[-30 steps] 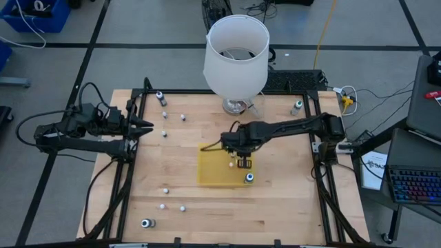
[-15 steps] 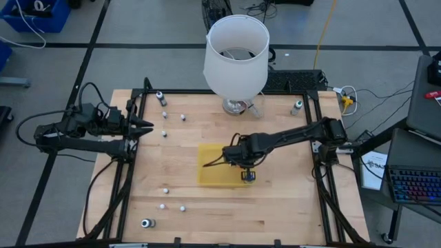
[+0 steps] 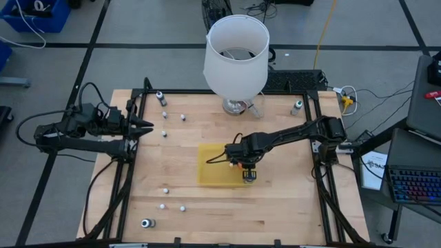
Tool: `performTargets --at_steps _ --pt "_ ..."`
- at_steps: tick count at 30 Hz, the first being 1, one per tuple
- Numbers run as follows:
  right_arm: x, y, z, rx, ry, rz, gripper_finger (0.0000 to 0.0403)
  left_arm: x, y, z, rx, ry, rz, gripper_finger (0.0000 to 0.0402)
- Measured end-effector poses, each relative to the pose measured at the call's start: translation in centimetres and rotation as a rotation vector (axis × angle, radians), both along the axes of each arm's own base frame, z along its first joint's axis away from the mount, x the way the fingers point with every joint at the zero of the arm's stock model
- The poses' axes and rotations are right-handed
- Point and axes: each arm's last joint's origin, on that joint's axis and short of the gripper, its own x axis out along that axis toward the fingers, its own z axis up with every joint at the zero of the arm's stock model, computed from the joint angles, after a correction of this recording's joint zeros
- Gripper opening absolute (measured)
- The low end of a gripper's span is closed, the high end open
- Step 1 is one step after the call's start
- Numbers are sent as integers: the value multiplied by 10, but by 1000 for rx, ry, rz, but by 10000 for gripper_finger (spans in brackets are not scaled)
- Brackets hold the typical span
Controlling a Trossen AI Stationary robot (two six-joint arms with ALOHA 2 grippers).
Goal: Pick & Place food coloring
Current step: Put the yellow food coloring bottle into the yellow bin
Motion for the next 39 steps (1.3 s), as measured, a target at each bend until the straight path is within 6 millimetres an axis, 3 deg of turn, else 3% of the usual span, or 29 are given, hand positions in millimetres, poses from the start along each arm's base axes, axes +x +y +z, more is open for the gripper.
performTargets --at_steps 20,29,35,39 --pt "-2 -16 -15 60 -30 -13 49 0 0 0 0 0 0 67" --pt "-1 -15 -15 65 -35 -59 153 0 0 0 0 0 0 67" --pt "1 -15 -12 62 -41 -70 159 0 0 0 0 0 0 67" --pt "2 -15 1 64 -81 -70 152 0 0 0 0 -1 0 67"
